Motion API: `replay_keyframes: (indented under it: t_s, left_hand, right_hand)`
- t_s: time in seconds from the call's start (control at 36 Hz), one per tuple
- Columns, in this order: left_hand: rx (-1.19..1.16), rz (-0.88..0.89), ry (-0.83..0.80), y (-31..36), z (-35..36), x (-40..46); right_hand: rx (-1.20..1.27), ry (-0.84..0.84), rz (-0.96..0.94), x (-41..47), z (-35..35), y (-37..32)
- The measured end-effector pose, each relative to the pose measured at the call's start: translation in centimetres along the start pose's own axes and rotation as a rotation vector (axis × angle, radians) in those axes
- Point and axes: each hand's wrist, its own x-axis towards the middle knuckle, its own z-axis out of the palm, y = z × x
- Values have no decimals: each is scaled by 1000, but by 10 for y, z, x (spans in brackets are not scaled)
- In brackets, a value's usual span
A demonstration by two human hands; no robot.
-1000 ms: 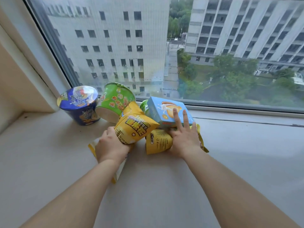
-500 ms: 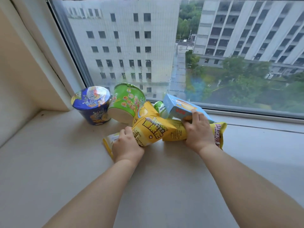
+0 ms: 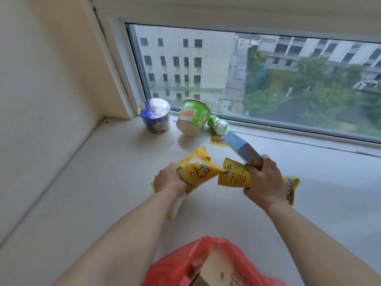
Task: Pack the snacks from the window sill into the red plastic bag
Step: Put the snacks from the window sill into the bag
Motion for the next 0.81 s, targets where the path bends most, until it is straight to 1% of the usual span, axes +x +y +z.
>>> replay_keyframes:
  t_s: [0.11, 0.25, 0.36, 0.42, 0.47, 0.58, 0.67, 0.75, 0.81]
  left_hand:
    - [-92, 39, 50, -5, -29, -47]
    - [-262, 95, 88, -15, -66, -119]
    - [-423, 171, 149, -29, -83, -178]
    - [-455, 194, 160, -34, -87, -206]
    - [-499, 202, 173, -39, -91, -229]
    - [-596, 216, 129, -50, -96, -270]
    - [-638, 226, 93, -61, -97, -295]
    - [-612, 259, 99, -74, -98, -317]
    - [-575, 287, 132, -83, -99, -330]
  right_hand:
    - [38, 130, -84, -33, -47, -20]
    - [85, 284, -65, -84, -111, -41]
    - [201, 393, -87, -135, -152, -56]
    - [244, 408, -87, -164, -164, -64]
    - [324, 372, -58, -194, -174, -71]
    - [501, 141, 92, -246, -191, -88]
    - [643, 29, 157, -279, -200, -98]
    - [796, -42, 233, -307, -206, -103]
    - [898, -99, 295, -324, -209, -102]
